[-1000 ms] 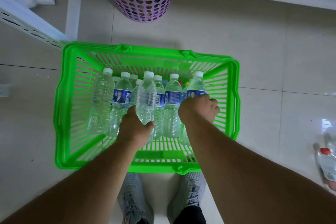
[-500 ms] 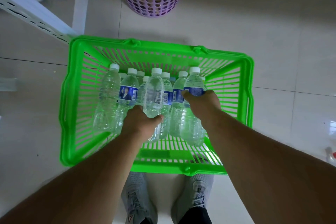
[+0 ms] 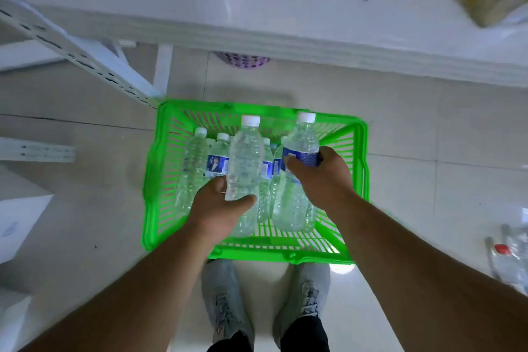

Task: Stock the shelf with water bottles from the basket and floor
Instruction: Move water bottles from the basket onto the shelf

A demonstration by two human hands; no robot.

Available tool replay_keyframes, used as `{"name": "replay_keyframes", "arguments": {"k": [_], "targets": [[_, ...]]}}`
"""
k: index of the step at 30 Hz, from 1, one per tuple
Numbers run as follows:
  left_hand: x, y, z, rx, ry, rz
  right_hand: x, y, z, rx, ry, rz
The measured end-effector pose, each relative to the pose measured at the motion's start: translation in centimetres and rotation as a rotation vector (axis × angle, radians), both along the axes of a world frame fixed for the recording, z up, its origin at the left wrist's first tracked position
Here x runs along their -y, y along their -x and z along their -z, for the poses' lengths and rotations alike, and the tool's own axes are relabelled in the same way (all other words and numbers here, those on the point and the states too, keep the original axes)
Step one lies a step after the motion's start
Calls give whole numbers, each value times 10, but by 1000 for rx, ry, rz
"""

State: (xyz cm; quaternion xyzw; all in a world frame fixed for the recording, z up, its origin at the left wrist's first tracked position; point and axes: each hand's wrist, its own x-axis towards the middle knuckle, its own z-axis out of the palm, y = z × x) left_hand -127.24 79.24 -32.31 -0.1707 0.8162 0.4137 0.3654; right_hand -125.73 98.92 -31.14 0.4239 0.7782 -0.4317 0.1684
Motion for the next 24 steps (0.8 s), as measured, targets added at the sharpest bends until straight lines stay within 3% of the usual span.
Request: {"name": "replay_keyframes", "arguments": {"k": [6,16,24], "targets": [[18,12,-142,-136,-78,27,4,9,-151,-163,19,-58],[52,4,-432,-340,-212,50,23,-13,-464,-437,18,-146],[53,-47,-595,-497,-342,7,32,-56,-642,-637,-71,-247]]}}
